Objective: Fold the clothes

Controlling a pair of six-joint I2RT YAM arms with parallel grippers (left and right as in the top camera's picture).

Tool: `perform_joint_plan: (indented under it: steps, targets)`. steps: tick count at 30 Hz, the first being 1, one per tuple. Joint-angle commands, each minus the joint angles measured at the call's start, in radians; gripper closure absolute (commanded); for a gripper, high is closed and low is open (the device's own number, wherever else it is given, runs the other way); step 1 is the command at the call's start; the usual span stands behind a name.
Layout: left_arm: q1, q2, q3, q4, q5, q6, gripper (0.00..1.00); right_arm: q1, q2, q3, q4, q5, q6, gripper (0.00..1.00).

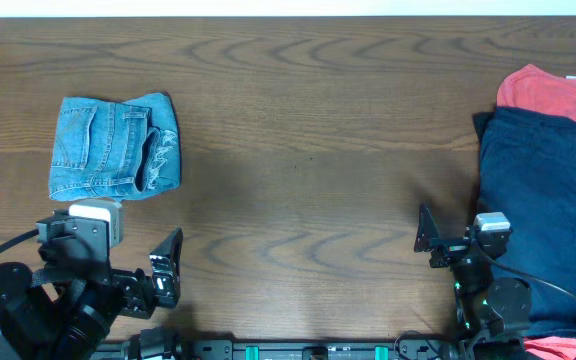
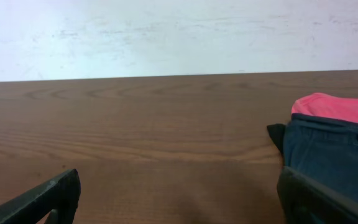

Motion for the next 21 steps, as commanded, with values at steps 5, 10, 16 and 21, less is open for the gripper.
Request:
perform_joint_plan:
  steps: [5, 10, 16, 21]
  targets:
    - [-0.004, 0.000, 0.010, -0.001, -0.005, 0.017, 0.02, -0.007, -0.008, -0.026, 0.135, 0.017, -0.009, 0.01]
    - [-0.004, 0.000, 0.010, 0.000, -0.005, 0.017, 0.02, -0.007, -0.008, -0.039, 0.201, -0.022, -0.010, 0.01]
    - [-0.004, 0.000, 0.010, 0.000, -0.005, 0.017, 0.02, -0.007, -0.008, -0.039, 0.324, -0.035, -0.010, 0.01]
    - [-0.004, 0.000, 0.010, -0.001, -0.005, 0.017, 0.02, -0.007, -0.008, -0.039, 0.329, -0.018, -0.021, 0.01]
